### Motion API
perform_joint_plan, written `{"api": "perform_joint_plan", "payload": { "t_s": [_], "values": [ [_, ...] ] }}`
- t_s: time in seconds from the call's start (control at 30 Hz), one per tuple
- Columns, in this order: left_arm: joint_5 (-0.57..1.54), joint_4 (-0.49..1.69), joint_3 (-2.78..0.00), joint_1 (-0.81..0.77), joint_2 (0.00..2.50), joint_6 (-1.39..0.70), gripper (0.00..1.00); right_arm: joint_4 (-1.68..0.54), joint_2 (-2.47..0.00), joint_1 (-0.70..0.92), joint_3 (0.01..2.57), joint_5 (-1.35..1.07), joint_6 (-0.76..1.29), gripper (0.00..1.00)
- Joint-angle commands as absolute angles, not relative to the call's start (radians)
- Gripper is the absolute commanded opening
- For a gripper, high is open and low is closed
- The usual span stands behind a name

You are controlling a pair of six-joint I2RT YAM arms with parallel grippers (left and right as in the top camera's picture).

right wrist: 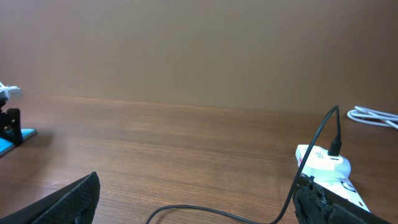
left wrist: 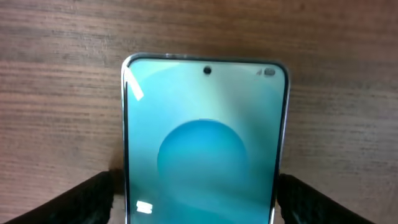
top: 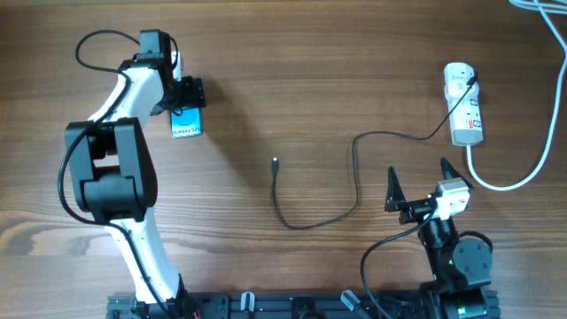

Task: Plug charger to phone and switch on socket
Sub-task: 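Grasp the phone's top edge with the left gripper and lift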

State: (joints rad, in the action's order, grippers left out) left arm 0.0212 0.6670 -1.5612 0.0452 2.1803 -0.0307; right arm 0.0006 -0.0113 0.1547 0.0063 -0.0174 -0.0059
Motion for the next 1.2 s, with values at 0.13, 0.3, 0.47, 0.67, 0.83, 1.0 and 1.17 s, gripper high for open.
{"api": "perform_joint_plan", "payload": {
  "t_s": [0.13, 0.3, 0.47, 0.67, 0.83, 1.0, 1.17],
  "values": [
    [0.082, 0.749, -1.522, 0.040, 2.198, -0.035, 0.82, 0.006, -0.002, 0.159, 0.004, 0.001, -0.019, 1.00],
    [0.108, 0.789, -1.522, 0.006, 2.198, -0.038, 0.80, 0.006, -0.002, 0.159, 0.004, 0.001, -0.019, 1.00],
    [0.108, 0.833, -1.522, -0.073, 2.198, -0.038, 0.80, 0.006, -0.002, 0.159, 0.004, 0.001, -0.019, 1.00],
    [0.108, 0.934, -1.522, -0.182, 2.198, -0.149, 0.80, 0.006, -0.002, 0.159, 0.004, 0.001, -0.019, 1.00],
    [0.108, 1.020, -1.522, -0.256, 2.198, -0.281, 0.84, 0.007, -0.002, 0.159, 0.004, 0.001, -0.019, 1.00],
    [0.107, 1.029, -1.522, -0.313, 2.198, -0.327, 0.97, 0.006, -0.002, 0.159, 0.004, 0.001, -0.019, 1.00],
    [0.107, 0.995, -1.522, -0.315, 2.198, -0.348, 1.00, 0.007, -0.002, 0.159, 0.004, 0.001, -0.019, 1.00]
  ]
}}
